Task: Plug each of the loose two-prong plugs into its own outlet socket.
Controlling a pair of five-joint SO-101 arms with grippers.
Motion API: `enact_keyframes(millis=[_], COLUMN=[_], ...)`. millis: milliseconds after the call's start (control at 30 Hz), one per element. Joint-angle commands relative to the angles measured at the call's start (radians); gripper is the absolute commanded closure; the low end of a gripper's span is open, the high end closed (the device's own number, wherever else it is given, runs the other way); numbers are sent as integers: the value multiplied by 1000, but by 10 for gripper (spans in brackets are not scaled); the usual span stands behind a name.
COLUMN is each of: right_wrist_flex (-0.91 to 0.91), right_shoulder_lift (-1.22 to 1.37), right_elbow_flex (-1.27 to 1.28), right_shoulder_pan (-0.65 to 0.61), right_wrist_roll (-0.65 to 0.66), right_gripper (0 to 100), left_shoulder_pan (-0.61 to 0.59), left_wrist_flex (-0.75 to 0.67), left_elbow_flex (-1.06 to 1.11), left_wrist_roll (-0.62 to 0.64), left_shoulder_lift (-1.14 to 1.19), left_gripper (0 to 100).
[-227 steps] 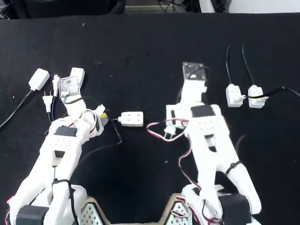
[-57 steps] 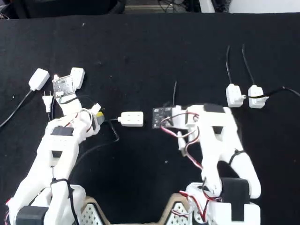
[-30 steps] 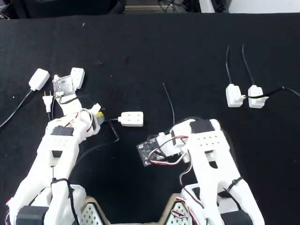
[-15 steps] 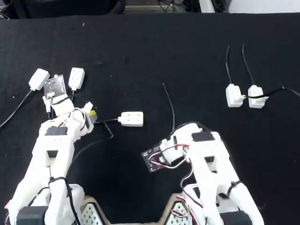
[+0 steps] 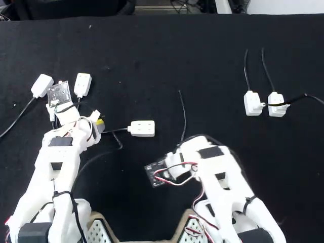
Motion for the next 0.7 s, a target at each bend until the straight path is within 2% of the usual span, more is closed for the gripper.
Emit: enact_keyframes(millis=[0, 100, 200, 267, 467, 600, 667], right_wrist_flex=[-15, -3, 97, 155, 189, 239, 241], right_shoulder_lift=[-28, -28, -28, -27, -21, -21, -21], right_elbow_flex=[-7, -30, -110, -168, -183, -191, -196], right_shoulder_pan=[-92, -147, -204, -221, -224, -224, -226], right_wrist_roll=[-92, -213, -358, -405, -414, -413, -387], right_gripper=[878, 878, 880, 879, 864, 741, 720], left_shoulder_pan=[-13, -13, -15, -15, -16, -41, -47], left_wrist_flex=[-6, -6, -6, -6, -6, -6, -6], left_elbow_flex=[-36, -36, -36, -36, -38, -38, -38], left_wrist_roll=[9, 9, 9, 9, 9, 11, 11], left_shoulder_lift=[-38, -38, -38, -38, -38, -38, -38], left_gripper=[755, 755, 755, 755, 755, 755, 755])
